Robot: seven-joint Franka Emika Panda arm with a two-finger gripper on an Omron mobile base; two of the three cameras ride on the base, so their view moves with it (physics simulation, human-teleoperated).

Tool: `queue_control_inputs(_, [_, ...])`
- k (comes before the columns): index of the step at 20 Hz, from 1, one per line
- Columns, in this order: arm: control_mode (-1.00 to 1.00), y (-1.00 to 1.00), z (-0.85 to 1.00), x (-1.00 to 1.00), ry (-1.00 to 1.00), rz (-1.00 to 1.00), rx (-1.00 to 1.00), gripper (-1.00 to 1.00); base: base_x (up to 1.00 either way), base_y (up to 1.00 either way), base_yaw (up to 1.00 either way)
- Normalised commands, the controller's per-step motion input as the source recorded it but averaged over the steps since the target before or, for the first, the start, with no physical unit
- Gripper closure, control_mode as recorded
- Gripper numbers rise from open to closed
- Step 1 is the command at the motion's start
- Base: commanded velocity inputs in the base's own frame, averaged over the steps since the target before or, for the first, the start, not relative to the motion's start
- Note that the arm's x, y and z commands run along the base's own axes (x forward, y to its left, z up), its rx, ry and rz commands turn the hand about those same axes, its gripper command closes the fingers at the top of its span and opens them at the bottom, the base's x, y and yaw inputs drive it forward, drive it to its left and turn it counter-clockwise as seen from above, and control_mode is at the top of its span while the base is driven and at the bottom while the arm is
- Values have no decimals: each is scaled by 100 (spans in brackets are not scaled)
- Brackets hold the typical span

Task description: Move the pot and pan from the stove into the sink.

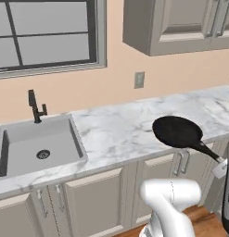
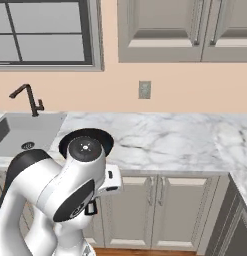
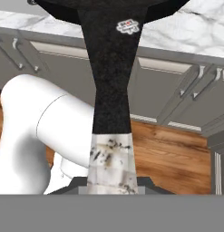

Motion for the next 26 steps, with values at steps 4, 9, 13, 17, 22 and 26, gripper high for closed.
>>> queue_control_inputs(4, [100, 0, 0, 0, 0, 0, 0, 100, 6, 57, -1])
queue_control_inputs(9, [100, 0, 0, 0, 0, 0, 0, 100, 11, 96, -3])
queue_control_inputs(13, [100, 0, 0, 0, 0, 0, 0, 100, 5, 88, -2])
queue_control_inputs(17, [100, 0, 0, 0, 0, 0, 0, 100, 0, 35, 0])
queue_control_inputs(22, [100, 0, 0, 0, 0, 0, 0, 100, 1, -3, 21])
queue_control_inputs(26, [100, 0, 0, 0, 0, 0, 0, 100, 0, 0, 16])
